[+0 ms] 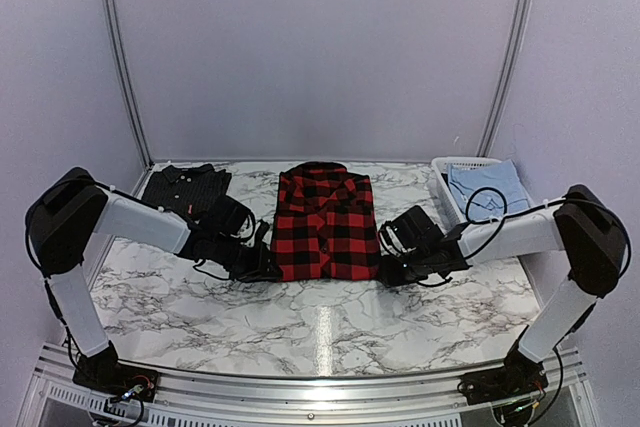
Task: Fold and stack the long sleeve shirts
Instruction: Smooth out the 2/3-rectangle-folded shirt at the center of the board, then pick up the 2/3-rectangle-folded shirt from the center of the board.
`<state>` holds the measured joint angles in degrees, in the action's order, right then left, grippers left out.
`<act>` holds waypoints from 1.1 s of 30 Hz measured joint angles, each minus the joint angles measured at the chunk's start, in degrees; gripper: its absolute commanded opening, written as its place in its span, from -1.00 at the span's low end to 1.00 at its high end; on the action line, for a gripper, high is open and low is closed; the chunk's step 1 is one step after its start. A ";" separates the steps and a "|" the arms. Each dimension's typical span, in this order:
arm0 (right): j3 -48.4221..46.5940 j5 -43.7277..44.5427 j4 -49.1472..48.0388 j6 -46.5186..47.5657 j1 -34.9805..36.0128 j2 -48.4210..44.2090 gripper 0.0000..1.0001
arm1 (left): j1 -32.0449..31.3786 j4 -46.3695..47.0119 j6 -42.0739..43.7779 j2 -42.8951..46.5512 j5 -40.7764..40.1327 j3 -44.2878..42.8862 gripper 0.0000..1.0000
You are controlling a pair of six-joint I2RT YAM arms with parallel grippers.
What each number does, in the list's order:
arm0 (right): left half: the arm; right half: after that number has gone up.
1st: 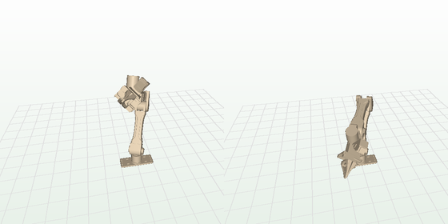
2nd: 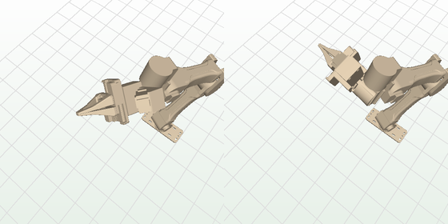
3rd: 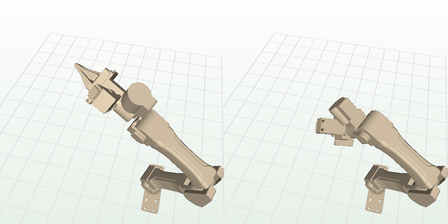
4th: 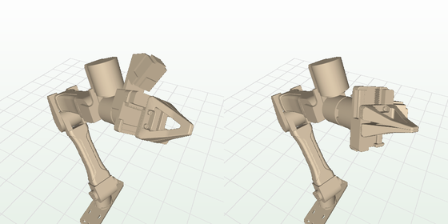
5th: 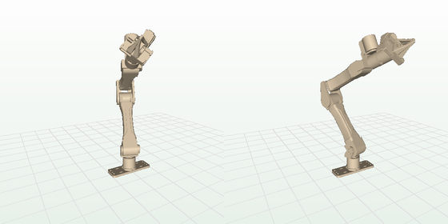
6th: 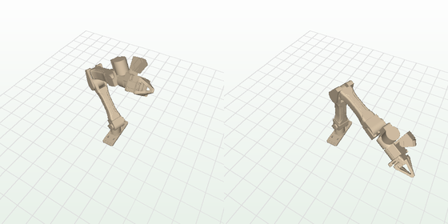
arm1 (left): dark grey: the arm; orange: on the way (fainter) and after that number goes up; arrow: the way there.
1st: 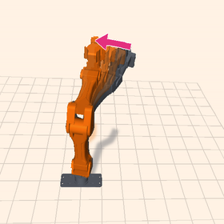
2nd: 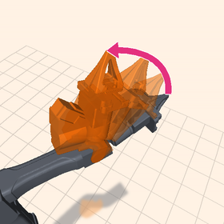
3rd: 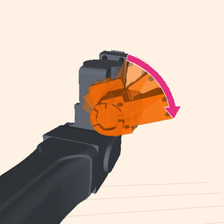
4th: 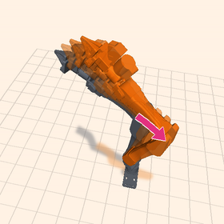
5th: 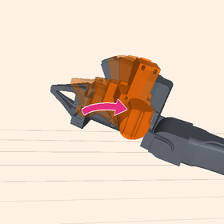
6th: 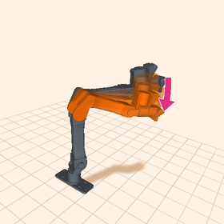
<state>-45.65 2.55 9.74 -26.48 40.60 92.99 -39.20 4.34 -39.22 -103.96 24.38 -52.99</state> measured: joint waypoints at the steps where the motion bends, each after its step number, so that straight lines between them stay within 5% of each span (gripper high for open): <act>1: 0.74 0.35 0.17 0.00 0.00 0.02 -0.33 | -0.13 0.24 -0.24 0.00 -0.11 0.72 -0.57; 19: 2.78 0.44 2.10 3.78 0.00 -4.68 -0.31 | -0.24 -6.27 5.25 10.38 -7.82 4.61 -0.36; 33: 2.71 -1.05 -2.47 9.14 0.33 -0.33 -0.36 | -0.57 -7.56 11.96 5.75 -10.49 4.04 -0.29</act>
<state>-42.94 1.50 7.27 -17.34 40.93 92.66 -39.77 -3.22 -27.27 -98.21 13.89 -48.95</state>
